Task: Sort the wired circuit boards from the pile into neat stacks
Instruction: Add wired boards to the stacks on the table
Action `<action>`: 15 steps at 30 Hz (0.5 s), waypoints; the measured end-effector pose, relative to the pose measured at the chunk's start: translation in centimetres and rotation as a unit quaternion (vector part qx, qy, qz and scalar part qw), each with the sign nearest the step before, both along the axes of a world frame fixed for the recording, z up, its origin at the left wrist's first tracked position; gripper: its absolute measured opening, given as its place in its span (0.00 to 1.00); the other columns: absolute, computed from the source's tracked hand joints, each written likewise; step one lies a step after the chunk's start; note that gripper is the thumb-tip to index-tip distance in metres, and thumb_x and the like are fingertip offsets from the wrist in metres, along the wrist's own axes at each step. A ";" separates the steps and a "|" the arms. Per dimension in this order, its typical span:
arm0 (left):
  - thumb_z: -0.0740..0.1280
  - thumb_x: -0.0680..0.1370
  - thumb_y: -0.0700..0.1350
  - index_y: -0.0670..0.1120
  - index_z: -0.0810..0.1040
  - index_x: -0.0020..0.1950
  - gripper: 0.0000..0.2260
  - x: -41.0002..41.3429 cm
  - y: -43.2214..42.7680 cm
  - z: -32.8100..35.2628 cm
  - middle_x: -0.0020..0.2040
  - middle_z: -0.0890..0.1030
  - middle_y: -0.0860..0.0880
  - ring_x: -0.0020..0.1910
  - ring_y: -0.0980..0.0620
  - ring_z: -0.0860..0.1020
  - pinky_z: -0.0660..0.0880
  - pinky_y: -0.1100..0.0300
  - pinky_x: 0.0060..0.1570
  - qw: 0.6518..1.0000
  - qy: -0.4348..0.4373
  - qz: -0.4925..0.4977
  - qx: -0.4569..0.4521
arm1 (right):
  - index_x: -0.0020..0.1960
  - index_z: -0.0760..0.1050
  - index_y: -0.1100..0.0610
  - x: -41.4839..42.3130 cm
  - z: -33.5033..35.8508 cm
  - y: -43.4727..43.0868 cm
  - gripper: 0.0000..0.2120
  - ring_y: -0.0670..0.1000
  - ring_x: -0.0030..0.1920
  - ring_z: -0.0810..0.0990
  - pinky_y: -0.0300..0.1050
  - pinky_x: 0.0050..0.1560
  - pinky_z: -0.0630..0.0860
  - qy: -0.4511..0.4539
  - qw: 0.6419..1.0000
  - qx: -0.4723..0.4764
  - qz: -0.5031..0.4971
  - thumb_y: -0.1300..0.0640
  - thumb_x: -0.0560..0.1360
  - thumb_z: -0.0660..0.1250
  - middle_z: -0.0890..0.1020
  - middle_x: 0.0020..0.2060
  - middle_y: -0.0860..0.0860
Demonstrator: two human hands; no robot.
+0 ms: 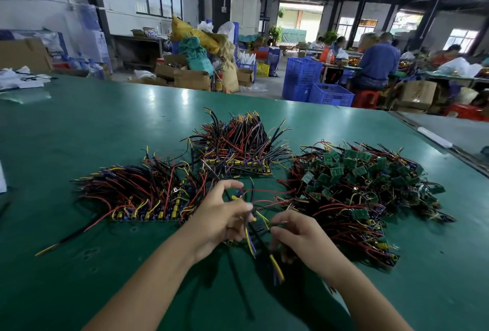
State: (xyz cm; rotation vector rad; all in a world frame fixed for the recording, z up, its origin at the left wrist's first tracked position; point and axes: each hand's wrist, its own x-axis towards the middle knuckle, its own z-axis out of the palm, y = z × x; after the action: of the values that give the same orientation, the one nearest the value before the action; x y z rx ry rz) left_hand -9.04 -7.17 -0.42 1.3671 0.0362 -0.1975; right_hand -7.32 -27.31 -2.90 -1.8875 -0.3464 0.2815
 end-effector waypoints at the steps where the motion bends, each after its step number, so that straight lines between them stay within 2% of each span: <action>1: 0.65 0.78 0.37 0.47 0.71 0.61 0.13 0.1 0.2 0.2 0.33 0.80 0.45 0.26 0.50 0.75 0.72 0.60 0.25 0.999 0.014 -0.004 -0.047 | 0.51 0.73 0.50 0.2 -0.3 -0.1 0.09 0.47 0.33 0.78 0.41 0.35 0.74 -0.075 0.996 -0.054 0.002 0.58 0.75 0.71 0.83 0.37 0.47; 3: 0.63 0.79 0.37 0.44 0.79 0.54 0.07 0.2 0.4 0.4 0.35 0.81 0.46 0.26 0.53 0.77 0.75 0.62 0.25 0.995 0.034 -0.009 -0.098 | 0.54 0.70 0.42 0.4 -0.7 -0.4 0.18 0.44 0.45 0.76 0.41 0.47 0.74 -0.242 0.950 -0.192 0.034 0.51 0.70 0.75 0.78 0.45 0.39; 4: 0.63 0.79 0.38 0.43 0.81 0.51 0.07 0.3 0.4 0.3 0.36 0.82 0.46 0.27 0.54 0.78 0.76 0.63 0.25 0.992 0.048 -0.008 -0.118 | 0.58 0.70 0.41 0.3 -0.7 -0.2 0.21 0.45 0.51 0.74 0.42 0.51 0.73 -0.310 0.917 -0.247 0.054 0.47 0.69 0.75 0.76 0.49 0.37; 5: 0.62 0.79 0.38 0.42 0.82 0.49 0.09 0.4 0.4 0.1 0.37 0.83 0.46 0.27 0.55 0.78 0.76 0.64 0.26 0.989 0.060 -0.007 -0.138 | 0.62 0.70 0.41 0.1 -0.6 0.1 0.24 0.48 0.54 0.73 0.43 0.52 0.73 -0.372 0.882 -0.284 0.060 0.44 0.68 0.74 0.75 0.51 0.40; 7: 0.60 0.80 0.36 0.41 0.82 0.51 0.11 0.7 0.4 -0.1 0.44 0.85 0.45 0.27 0.56 0.79 0.76 0.65 0.27 0.982 0.074 -0.007 -0.172 | 0.62 0.73 0.44 -0.2 -0.6 0.9 0.24 0.52 0.52 0.74 0.46 0.49 0.74 -0.492 0.814 -0.308 0.023 0.39 0.68 0.69 0.76 0.51 0.47; 8: 0.59 0.80 0.35 0.41 0.82 0.54 0.12 0.7 0.3 -0.1 0.47 0.85 0.44 0.28 0.56 0.79 0.77 0.64 0.27 0.982 0.070 -0.016 -0.177 | 0.60 0.74 0.45 -0.4 -0.5 1.4 0.24 0.53 0.50 0.74 0.46 0.47 0.73 -0.529 0.791 -0.306 -0.001 0.37 0.68 0.67 0.76 0.50 0.48; 10: 0.59 0.78 0.31 0.41 0.79 0.59 0.14 0.7 0.3 -0.1 0.54 0.84 0.44 0.27 0.55 0.78 0.75 0.64 0.28 0.986 0.039 -0.034 -0.157 | 0.58 0.76 0.46 -0.4 -0.5 1.9 0.22 0.52 0.46 0.75 0.45 0.44 0.73 -0.560 0.772 -0.299 -0.012 0.35 0.70 0.66 0.77 0.46 0.48; 12: 0.58 0.75 0.27 0.43 0.75 0.61 0.19 0.7 0.4 -0.3 0.55 0.84 0.45 0.25 0.52 0.75 0.70 0.63 0.25 0.996 -0.015 -0.027 -0.083 | 0.56 0.78 0.47 -0.4 -0.8 1.9 0.20 0.51 0.43 0.78 0.43 0.40 0.75 -0.563 0.768 -0.305 0.017 0.39 0.69 0.71 0.77 0.40 0.45; 14: 0.57 0.72 0.25 0.48 0.71 0.56 0.22 0.5 1.1 -0.8 0.53 0.84 0.49 0.23 0.50 0.73 0.68 0.61 0.24 0.988 -0.122 0.027 0.095 | 0.59 0.78 0.48 -0.6 -1.1 1.7 0.22 0.51 0.46 0.80 0.42 0.41 0.77 -0.515 0.792 -0.326 0.036 0.44 0.68 0.75 0.78 0.42 0.45; 15: 0.58 0.71 0.26 0.52 0.70 0.53 0.22 0.5 1.6 -1.1 0.51 0.84 0.54 0.24 0.51 0.74 0.69 0.61 0.26 0.957 -0.191 0.051 0.211 | 0.65 0.74 0.48 -0.7 -1.3 1.7 0.25 0.51 0.50 0.79 0.43 0.44 0.78 -0.470 0.816 -0.336 0.034 0.45 0.69 0.73 0.78 0.48 0.45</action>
State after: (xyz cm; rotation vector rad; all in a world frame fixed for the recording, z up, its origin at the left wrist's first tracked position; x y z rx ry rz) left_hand -8.53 -5.53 -1.48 1.8055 -0.1846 0.1764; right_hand -7.97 -25.66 -4.19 -2.6203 -1.0895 -0.6170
